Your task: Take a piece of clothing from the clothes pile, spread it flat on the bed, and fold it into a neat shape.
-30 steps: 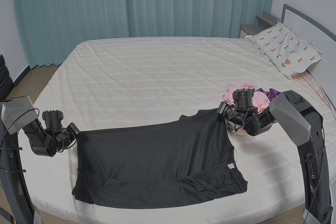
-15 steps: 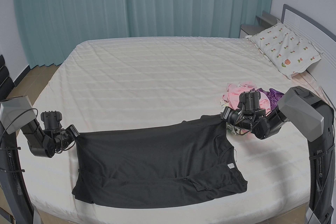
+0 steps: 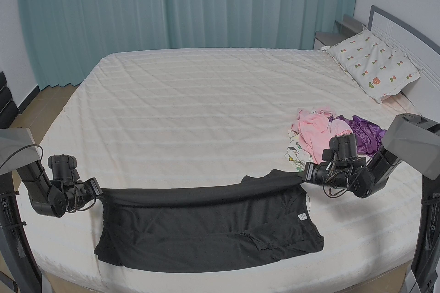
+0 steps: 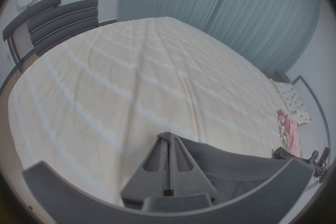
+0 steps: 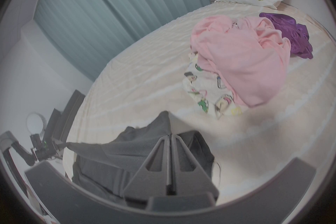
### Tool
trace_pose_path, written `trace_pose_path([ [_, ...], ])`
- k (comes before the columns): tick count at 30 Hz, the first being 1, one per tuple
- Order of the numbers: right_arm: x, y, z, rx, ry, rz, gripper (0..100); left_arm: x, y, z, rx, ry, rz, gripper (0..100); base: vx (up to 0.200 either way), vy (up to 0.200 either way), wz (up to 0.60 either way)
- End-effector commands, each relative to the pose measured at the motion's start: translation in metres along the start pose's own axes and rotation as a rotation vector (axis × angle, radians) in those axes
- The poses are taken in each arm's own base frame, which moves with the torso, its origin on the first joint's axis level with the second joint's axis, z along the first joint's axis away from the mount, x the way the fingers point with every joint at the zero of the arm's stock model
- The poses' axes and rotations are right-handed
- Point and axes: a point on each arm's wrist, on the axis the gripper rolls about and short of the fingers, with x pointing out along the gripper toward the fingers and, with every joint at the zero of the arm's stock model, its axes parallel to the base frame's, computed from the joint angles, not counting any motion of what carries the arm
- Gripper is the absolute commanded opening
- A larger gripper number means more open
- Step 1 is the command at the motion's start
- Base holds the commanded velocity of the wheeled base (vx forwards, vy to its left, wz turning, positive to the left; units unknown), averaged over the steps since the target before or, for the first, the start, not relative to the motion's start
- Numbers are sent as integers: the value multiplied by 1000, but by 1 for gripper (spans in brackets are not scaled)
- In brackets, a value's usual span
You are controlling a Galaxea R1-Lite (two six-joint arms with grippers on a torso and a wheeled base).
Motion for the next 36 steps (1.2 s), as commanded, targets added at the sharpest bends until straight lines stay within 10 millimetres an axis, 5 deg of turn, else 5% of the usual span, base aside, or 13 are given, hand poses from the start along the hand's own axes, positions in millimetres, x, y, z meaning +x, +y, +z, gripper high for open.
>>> trace_pose_path([
  [1, -11, -3, -18, -42, 61, -13, 0, -11, 7, -18, 31, 66, 25, 0, 0, 0, 0],
  [17, 2, -12, -66, -195, 222, -76, 0, -13, 22, -61, 144, 249, 74, 0, 0, 0, 0],
  [18, 4, -12, -68, -198, 225, -77, 100, -13, 22, -62, 151, 252, 73, 0, 0, 0, 0],
  [19, 5, -11, -70, -200, 228, -79, 100, -13, 22, -63, 156, 256, 73, 0, 0, 0, 0],
  [20, 5, -11, -70, -200, 228, -79, 100, -13, 22, -63, 156, 256, 73, 100, 0, 0, 0],
  [25, 5, -7, -65, -202, 208, -70, 100, -12, 21, -63, 166, 253, 77, 100, 0, 0, 0],
  [32, -6, 1, -35, -130, 99, -41, 100, -16, 26, -58, 122, 234, 86, 100, 0, 0, 0],
  [36, -2, 9, -25, -52, 62, -22, 100, -23, 30, -41, -30, 171, 76, 100, 0, 0, 0],
])
